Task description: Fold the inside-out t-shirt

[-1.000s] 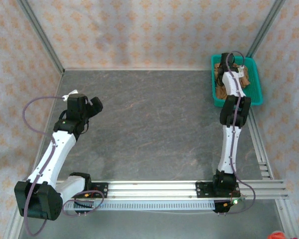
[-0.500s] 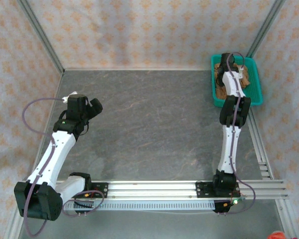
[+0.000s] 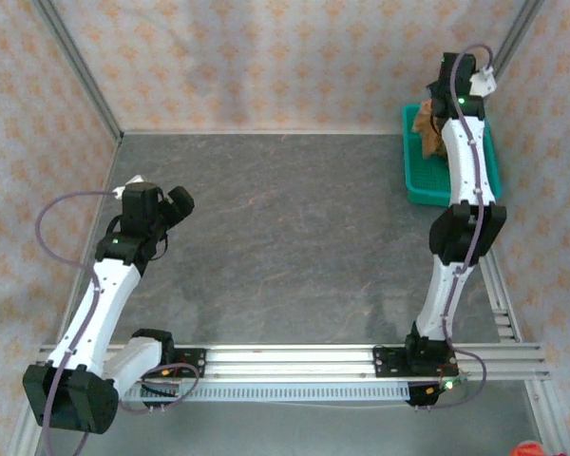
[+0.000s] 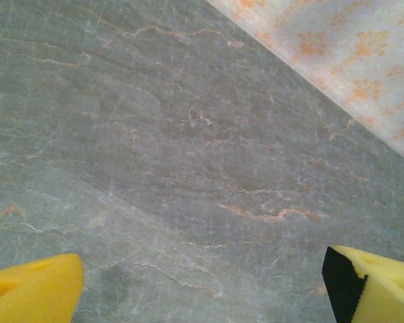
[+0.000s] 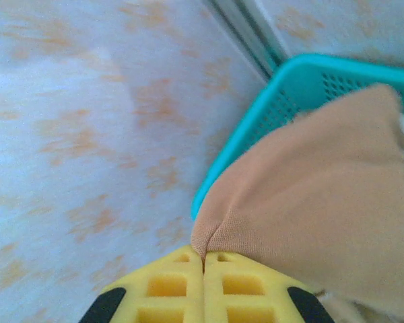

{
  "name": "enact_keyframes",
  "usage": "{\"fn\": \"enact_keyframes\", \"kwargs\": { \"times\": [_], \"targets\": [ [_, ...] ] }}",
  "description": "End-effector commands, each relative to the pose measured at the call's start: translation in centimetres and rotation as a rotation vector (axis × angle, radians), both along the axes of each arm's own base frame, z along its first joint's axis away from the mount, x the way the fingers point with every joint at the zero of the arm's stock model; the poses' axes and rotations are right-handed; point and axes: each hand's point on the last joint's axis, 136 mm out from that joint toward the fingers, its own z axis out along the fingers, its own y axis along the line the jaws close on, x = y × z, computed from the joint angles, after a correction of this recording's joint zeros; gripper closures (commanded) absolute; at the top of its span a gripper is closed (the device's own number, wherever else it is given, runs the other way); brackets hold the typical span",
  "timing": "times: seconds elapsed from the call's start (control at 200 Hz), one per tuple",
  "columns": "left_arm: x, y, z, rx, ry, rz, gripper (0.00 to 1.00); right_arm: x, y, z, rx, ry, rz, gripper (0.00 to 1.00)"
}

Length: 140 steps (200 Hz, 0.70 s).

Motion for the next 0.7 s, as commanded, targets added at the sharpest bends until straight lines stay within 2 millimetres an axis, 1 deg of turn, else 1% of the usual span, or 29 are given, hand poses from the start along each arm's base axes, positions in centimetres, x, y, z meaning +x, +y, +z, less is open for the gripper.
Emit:
{"fn": "enact_keyframes", "kwargs": {
  "times": [0.0, 0.055, 0.095, 0.18, 0.245, 0.3, 0.425, 0.5, 0.565, 0.625, 0.696],
  "targets": [
    [-0.7, 0.1, 1.7, -0.030, -0.036, 0.025, 0.08, -3.1, 1.8, 7.7, -0.189, -0.078, 0.059, 1.00],
    [-1.1, 0.4, 2.4, -0.036, -0.052, 0.046, 0.08, -4.6, 2.4, 10.5, -0.233, -0.107, 0.075, 1.00],
    [-1.4, 0.6, 2.9, -0.039, -0.066, 0.063, 0.08, -5.6, 3.1, 12.1, -0.246, -0.133, 0.101, 1.00],
    [-1.8, 0.5, 4.0, -0.045, -0.103, 0.053, 0.08, -7.3, 5.8, 14.9, -0.245, -0.184, 0.195, 1.00],
    [-2.0, 0.0, 4.8, -0.053, -0.121, 0.023, 0.07, -8.7, 8.7, 17.0, -0.268, -0.225, 0.281, 1.00],
    [-2.2, -0.5, 5.2, -0.065, -0.122, -0.003, 0.07, -9.9, 11.7, 18.8, -0.293, -0.266, 0.372, 1.00],
    [-2.7, -1.4, 5.4, -0.096, -0.110, -0.051, 0.07, -12.8, 18.0, 22.2, -0.323, -0.362, 0.548, 1.00],
    [-2.8, -1.9, 5.3, -0.114, -0.106, -0.067, 0.07, -14.2, 21.3, 23.3, -0.314, -0.407, 0.634, 1.00],
    [-3.0, -2.1, 5.2, -0.128, -0.105, -0.076, 0.07, -14.8, 24.1, 23.4, -0.292, -0.428, 0.715, 1.00],
    [-3.1, -2.2, 5.1, -0.136, -0.106, -0.080, 0.07, -15.0, 26.6, 22.7, -0.271, -0.420, 0.777, 1.00],
    [-3.2, -2.3, 5.2, -0.141, -0.112, -0.082, 0.07, -14.4, 29.1, 20.5, -0.235, -0.374, 0.831, 1.00]
  ]
}}
